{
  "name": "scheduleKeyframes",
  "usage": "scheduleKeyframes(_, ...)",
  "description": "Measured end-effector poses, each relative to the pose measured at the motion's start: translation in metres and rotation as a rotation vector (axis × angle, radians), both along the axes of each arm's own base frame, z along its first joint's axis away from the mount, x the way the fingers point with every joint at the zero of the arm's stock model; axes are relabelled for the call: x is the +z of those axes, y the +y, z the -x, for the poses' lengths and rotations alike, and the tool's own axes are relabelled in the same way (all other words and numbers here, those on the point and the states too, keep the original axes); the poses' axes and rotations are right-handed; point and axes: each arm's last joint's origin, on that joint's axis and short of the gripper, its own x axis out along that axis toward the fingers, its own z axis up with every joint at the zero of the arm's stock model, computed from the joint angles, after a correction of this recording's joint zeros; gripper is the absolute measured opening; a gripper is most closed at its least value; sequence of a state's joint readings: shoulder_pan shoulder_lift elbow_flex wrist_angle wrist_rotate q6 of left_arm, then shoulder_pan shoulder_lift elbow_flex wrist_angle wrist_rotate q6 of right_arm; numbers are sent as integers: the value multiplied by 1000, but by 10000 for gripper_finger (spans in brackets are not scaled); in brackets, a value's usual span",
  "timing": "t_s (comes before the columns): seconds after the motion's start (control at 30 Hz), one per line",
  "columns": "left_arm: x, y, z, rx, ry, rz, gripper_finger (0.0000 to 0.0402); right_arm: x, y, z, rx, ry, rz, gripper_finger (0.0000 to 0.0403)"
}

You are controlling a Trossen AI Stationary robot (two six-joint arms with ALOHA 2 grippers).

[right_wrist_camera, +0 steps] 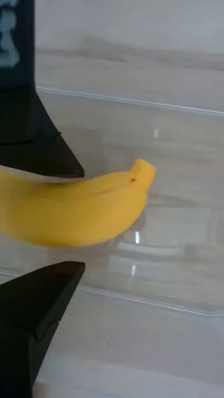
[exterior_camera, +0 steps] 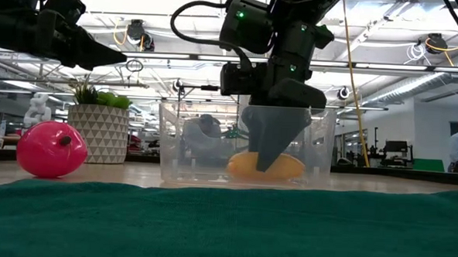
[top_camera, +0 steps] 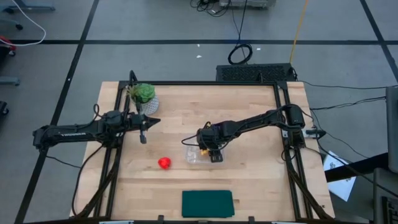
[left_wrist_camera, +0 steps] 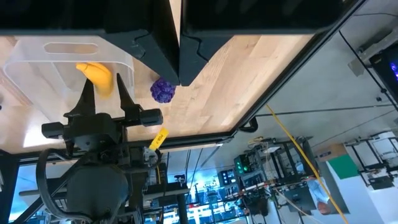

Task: Pick and placing Produce into tupperware
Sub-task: Put the apple into the transparent bin

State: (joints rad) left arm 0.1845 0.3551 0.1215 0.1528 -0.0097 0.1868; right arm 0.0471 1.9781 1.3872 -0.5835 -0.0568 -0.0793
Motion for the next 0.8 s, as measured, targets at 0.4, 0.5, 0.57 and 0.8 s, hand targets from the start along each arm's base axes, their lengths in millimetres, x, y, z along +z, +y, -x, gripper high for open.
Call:
scheduleKeyframes(0.4,0,0,0,0,0,0,6,1,1,0,0,-2,-37,222)
scheduleKeyframes(0.5,0,0,0,0,0,0,6,1,2,0,1,-2,-52,222)
scheduleKeyframes(0.57,0,0,0,0,0,0,5,1,2,0,-2,-3,-54,222)
scheduleKeyframes(0.8,0,0,0,0,0,0,5,4,2,0,-15,-9,-58,222)
